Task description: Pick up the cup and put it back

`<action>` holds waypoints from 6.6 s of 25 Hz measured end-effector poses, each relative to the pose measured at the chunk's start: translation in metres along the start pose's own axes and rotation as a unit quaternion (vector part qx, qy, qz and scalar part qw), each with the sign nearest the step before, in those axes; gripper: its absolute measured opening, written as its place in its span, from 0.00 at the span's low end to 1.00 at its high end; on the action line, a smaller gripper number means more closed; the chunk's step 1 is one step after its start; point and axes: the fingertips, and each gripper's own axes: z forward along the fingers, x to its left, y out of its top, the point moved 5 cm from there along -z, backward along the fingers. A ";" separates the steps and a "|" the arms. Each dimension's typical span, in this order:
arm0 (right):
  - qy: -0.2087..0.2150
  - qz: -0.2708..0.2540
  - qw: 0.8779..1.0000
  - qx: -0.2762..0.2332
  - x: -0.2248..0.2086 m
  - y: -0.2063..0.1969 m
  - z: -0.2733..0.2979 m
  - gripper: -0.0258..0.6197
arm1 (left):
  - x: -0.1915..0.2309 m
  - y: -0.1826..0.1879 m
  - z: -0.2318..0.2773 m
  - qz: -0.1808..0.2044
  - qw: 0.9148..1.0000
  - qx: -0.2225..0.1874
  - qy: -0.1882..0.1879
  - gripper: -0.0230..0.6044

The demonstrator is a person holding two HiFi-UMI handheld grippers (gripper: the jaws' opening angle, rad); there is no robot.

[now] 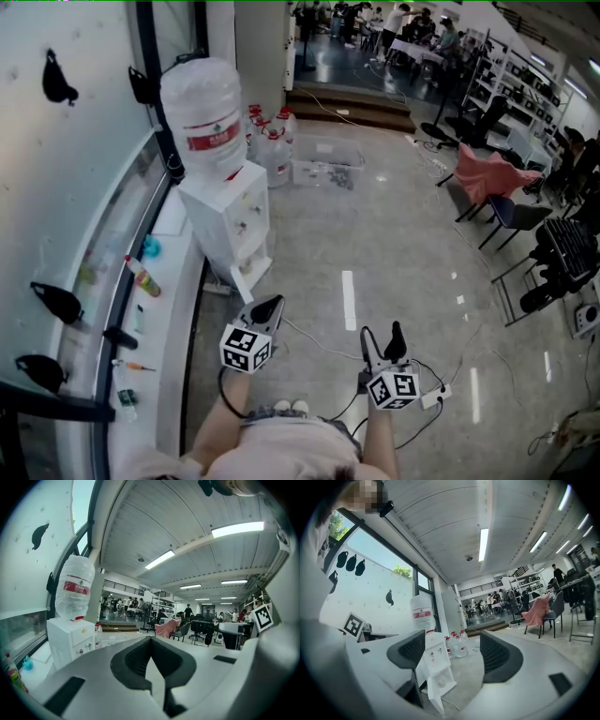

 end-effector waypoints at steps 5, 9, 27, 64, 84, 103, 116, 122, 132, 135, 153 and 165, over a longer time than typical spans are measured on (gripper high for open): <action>-0.006 0.002 1.000 -0.004 -0.001 -0.002 0.002 0.71 | 0.003 -0.003 0.000 -0.002 1.000 0.001 0.001 0.08; -0.009 0.005 1.000 -0.006 -0.001 -0.002 0.004 0.75 | 0.006 -0.002 -0.001 -0.003 1.000 0.002 0.002 0.08; -0.009 0.018 1.000 -0.017 0.021 -0.019 0.028 0.76 | 0.032 -0.002 -0.011 0.009 1.000 -0.001 -0.004 0.08; 0.224 0.019 0.973 0.044 -0.081 -0.007 0.452 0.76 | 0.205 0.050 0.252 -0.034 0.984 -0.021 0.176 0.08; 0.447 -0.009 0.882 0.146 -0.001 -0.035 0.606 0.76 | 0.267 0.061 0.226 -0.086 0.915 -0.037 0.392 0.08; 0.485 -0.012 0.860 0.157 0.050 -0.060 0.601 0.76 | 0.275 0.044 0.198 -0.094 0.904 -0.049 0.413 0.08; 0.527 -0.020 0.835 0.155 0.028 -0.129 0.630 0.76 | 0.285 -0.033 0.225 -0.090 0.884 -0.059 0.454 0.08; 0.545 -0.023 0.825 0.147 0.017 -0.209 0.657 0.76 | 0.317 -0.112 0.248 -0.079 0.885 -0.055 0.455 0.08; 0.570 -0.025 0.804 0.164 -0.004 -0.390 0.689 0.76 | 0.362 -0.281 0.288 -0.071 0.890 -0.029 0.449 0.08; 0.576 -0.027 0.801 0.164 -0.015 -0.445 0.695 0.76 | 0.373 -0.339 0.300 -0.074 0.892 -0.021 0.445 0.08; 0.629 -0.051 0.764 0.137 -0.064 -0.702 0.729 0.76 | 0.443 -0.588 0.349 -0.044 0.896 -0.013 0.443 0.08; 0.649 -0.052 0.741 0.161 -0.038 -0.780 0.733 0.76 | 0.475 -0.651 0.370 -0.043 0.892 -0.011 0.449 0.08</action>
